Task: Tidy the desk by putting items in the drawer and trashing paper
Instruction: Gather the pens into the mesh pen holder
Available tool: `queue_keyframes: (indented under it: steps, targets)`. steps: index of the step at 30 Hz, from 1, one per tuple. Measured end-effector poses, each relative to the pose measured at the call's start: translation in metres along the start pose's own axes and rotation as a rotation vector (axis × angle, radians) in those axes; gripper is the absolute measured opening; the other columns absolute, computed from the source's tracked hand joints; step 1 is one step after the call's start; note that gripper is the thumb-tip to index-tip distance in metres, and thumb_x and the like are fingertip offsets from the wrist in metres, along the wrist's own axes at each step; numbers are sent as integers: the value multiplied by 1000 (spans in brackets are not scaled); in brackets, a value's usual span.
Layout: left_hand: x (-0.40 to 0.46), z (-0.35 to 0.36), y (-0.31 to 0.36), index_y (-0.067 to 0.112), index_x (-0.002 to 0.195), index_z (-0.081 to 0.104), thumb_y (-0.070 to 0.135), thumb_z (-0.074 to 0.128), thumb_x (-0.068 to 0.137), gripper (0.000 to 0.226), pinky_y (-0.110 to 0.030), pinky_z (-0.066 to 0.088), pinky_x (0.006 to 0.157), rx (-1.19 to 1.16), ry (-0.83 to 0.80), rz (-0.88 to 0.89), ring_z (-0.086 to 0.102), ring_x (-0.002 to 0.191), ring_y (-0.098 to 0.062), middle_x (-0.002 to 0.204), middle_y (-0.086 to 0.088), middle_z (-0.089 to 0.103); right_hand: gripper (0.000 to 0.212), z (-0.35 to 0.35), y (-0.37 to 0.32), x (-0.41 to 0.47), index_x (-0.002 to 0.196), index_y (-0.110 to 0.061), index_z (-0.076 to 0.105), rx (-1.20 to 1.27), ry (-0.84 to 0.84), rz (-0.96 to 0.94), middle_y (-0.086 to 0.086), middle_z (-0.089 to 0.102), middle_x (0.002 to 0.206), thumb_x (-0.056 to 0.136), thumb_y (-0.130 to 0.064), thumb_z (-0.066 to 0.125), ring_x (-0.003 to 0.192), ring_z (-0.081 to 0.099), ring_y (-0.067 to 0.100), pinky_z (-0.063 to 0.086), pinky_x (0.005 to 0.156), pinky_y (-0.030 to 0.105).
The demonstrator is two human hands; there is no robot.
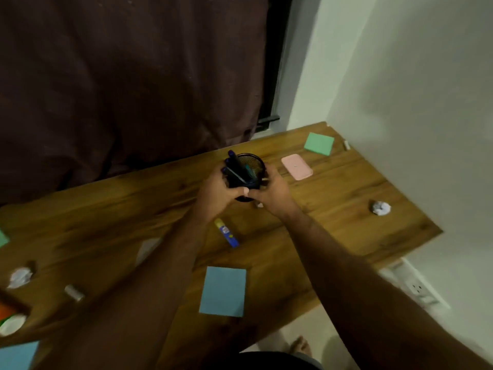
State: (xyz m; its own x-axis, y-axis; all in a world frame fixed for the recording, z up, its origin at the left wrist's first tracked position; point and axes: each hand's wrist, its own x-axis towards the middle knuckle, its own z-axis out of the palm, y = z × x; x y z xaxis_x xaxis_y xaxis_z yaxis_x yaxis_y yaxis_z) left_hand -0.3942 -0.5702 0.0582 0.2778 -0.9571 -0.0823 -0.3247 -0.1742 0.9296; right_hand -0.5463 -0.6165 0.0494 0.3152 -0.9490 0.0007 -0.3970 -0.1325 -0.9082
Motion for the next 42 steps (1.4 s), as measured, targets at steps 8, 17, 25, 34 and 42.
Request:
queue_keyframes:
  steps: [8, 17, 25, 34, 42]
  targets:
    - [10, 124, 46, 14, 132, 47, 9, 87, 64, 78, -36, 48, 101, -46, -222, 101, 59, 117, -16, 130, -4, 60, 77, -119, 47, -38, 136, -15, 44, -8, 197, 87, -3, 58, 122, 71, -15, 84, 108, 60, 14, 53, 90, 30]
    - [6, 254, 94, 18, 132, 46, 20, 88, 65, 79, -39, 49, 100, 0, -366, 206, 56, 119, -16, 131, -1, 59, 76, -238, 104, -73, 134, -19, 46, -61, 376, 150, -3, 61, 124, 69, -27, 85, 105, 63, 14, 57, 88, 35]
    - [-6, 360, 130, 16, 132, 46, 14, 85, 68, 75, -32, 53, 91, -28, -515, 240, 57, 116, -14, 130, 0, 59, 71, -329, 150, -107, 130, -20, 48, -50, 488, 211, -7, 61, 116, 69, -22, 85, 103, 64, 14, 57, 87, 34]
    - [7, 415, 132, 14, 132, 47, 17, 86, 66, 76, -42, 53, 95, 126, -642, 236, 61, 114, -16, 127, -2, 62, 72, -350, 191, -116, 131, -17, 48, 8, 577, 357, 3, 62, 123, 68, -18, 83, 110, 62, 23, 54, 93, 41]
    - [17, 435, 124, 12, 135, 45, 11, 83, 71, 75, -42, 52, 97, 130, -647, 170, 59, 118, -22, 131, -6, 59, 66, -347, 205, -105, 129, -13, 50, -11, 609, 430, 5, 64, 122, 72, -15, 82, 109, 62, 22, 53, 90, 32]
